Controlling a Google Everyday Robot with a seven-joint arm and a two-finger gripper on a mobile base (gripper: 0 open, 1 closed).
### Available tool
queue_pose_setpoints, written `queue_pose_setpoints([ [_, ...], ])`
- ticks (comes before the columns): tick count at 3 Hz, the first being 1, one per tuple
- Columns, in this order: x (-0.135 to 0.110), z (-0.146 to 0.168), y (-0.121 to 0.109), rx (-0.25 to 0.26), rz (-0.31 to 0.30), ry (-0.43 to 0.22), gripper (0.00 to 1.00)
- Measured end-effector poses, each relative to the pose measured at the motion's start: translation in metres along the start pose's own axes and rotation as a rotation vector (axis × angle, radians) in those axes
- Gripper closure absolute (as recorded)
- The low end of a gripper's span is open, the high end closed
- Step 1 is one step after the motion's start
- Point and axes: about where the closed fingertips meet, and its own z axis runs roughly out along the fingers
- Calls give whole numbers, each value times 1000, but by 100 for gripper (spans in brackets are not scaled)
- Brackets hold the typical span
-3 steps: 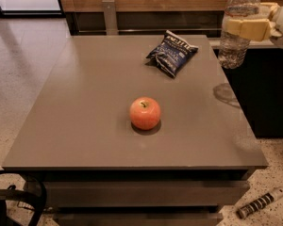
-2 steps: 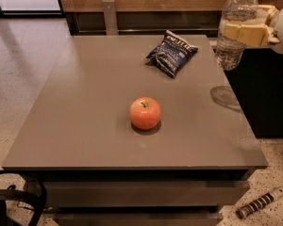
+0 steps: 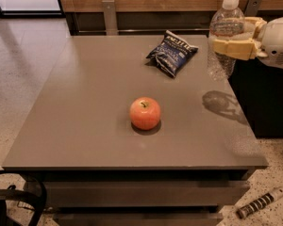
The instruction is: Place water bottle upright
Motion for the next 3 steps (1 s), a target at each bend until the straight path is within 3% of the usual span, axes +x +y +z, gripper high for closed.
queue_pose_setpoints([
  [1,7,9,15,-19,7,54,100],
  [3,28,36,37,-133,154,30,100],
])
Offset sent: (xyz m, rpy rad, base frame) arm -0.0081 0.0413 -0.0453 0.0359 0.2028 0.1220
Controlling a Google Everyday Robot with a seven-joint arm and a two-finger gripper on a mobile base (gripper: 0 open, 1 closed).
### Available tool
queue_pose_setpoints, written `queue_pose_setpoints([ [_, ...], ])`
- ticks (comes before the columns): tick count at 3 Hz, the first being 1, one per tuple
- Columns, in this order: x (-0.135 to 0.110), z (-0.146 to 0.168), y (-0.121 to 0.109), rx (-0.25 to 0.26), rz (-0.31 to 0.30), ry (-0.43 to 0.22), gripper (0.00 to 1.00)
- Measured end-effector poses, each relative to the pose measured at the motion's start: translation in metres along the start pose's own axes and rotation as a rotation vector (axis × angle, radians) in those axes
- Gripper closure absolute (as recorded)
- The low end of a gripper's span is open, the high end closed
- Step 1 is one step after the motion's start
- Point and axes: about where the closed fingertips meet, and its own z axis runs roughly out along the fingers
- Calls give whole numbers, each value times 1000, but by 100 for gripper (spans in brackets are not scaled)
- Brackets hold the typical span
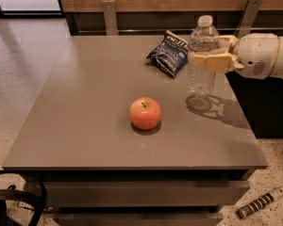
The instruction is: Place water bottle upright
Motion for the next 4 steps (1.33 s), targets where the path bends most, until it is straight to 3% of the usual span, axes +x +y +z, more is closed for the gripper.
queue_pose_setpoints([
  [2,17,2,3,-11,71,-44,100],
  [4,33,-4,6,-3,33,-125,100],
])
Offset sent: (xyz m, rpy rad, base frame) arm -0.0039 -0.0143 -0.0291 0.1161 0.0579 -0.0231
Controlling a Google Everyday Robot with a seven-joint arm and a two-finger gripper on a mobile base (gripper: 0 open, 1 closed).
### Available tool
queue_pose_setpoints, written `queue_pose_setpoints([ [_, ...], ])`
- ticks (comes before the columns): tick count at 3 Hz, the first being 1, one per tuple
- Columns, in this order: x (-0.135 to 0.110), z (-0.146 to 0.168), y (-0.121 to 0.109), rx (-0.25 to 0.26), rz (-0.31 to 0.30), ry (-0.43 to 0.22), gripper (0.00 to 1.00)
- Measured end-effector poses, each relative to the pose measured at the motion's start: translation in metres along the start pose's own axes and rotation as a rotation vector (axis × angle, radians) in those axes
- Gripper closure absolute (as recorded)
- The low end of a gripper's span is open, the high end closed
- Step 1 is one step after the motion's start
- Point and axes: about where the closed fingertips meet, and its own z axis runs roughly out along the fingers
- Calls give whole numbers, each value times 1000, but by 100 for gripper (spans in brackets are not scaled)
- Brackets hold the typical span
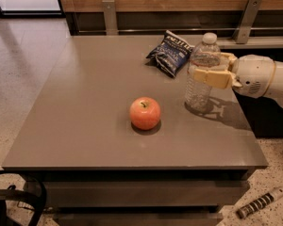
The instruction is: Place water bottle upright
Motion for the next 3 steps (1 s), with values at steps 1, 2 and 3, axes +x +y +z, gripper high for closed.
queue_pose_setpoints([
  [1,5,-2,3,-4,-36,-1,100],
  [2,10,-2,5,-12,-52,11,100],
  [3,14,-2,6,-19,-53,21,100],
])
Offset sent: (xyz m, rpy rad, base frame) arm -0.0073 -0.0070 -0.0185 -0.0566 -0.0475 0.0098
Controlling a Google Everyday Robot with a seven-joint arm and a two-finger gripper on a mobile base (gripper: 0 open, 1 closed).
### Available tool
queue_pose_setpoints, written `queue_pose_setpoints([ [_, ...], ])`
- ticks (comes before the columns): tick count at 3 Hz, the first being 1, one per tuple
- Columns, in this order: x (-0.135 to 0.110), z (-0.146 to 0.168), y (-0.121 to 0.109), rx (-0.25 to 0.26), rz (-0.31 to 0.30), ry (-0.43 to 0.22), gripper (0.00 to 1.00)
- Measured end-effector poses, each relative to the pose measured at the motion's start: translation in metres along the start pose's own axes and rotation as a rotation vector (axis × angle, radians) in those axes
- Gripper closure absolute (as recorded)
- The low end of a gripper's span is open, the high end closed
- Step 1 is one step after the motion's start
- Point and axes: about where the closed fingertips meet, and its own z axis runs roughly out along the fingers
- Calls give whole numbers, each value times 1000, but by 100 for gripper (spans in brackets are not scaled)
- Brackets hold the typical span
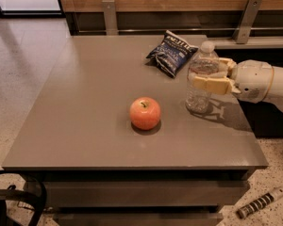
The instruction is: Place water bottle upright
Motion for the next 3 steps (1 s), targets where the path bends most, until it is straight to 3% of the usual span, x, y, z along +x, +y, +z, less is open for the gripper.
queue_pose_setpoints([
  [3,13,9,-3,-46,46,6,100],
])
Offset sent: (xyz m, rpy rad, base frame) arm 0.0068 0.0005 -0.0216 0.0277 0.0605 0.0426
